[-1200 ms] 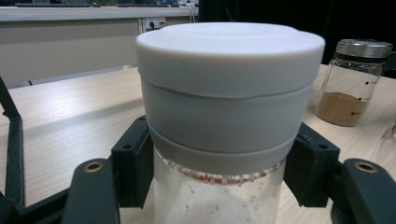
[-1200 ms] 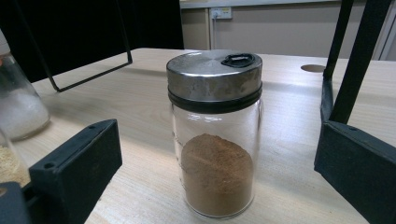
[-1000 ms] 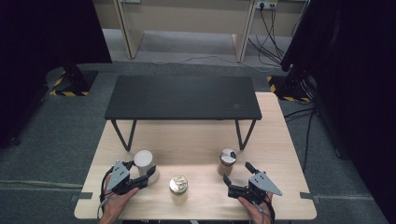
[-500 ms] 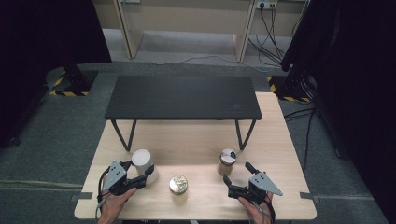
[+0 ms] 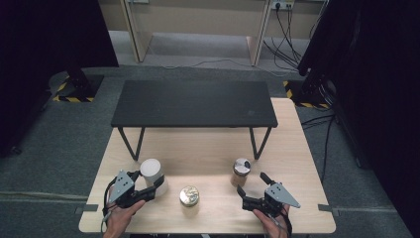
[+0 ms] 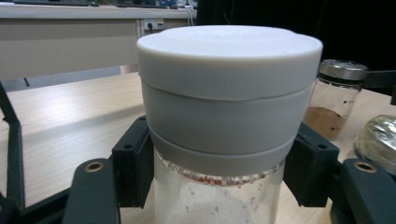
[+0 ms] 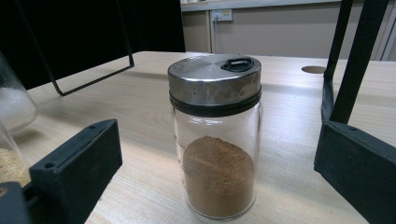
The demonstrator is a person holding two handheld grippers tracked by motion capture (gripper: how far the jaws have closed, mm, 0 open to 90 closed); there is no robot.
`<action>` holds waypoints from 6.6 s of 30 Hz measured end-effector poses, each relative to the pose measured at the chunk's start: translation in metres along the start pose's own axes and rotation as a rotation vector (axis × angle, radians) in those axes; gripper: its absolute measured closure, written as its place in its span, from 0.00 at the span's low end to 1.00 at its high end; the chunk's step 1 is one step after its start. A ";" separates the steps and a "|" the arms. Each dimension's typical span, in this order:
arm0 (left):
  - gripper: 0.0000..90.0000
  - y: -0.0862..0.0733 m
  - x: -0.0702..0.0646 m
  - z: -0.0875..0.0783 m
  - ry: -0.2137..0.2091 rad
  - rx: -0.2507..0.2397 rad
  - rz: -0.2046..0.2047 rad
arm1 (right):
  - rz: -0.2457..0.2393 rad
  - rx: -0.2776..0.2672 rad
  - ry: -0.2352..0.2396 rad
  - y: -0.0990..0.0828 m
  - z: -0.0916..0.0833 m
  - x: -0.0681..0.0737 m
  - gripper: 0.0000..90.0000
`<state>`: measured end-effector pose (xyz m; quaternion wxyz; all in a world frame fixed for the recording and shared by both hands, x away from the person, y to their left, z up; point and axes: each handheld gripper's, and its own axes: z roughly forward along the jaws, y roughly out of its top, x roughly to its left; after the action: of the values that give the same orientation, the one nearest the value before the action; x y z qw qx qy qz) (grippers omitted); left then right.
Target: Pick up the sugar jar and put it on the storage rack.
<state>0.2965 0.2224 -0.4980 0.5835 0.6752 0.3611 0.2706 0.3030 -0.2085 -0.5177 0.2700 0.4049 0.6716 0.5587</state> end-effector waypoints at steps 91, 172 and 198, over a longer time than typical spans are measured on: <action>0.39 0.170 0.027 0.002 -0.022 0.008 0.007 | 0.030 -0.004 0.001 0.000 0.000 -0.003 0.02; 0.39 0.239 0.079 0.081 0.183 0.013 0.016 | 0.034 -0.005 0.004 0.000 -0.001 -0.003 0.02; 0.39 0.222 0.080 0.099 0.209 -0.004 0.038 | 0.034 -0.005 0.006 0.000 -0.001 -0.003 0.02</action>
<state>0.4603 0.2150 -0.3010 0.5388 0.6487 0.4068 0.3514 0.3042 -0.2116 -0.5183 0.2595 0.4137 0.6640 0.5662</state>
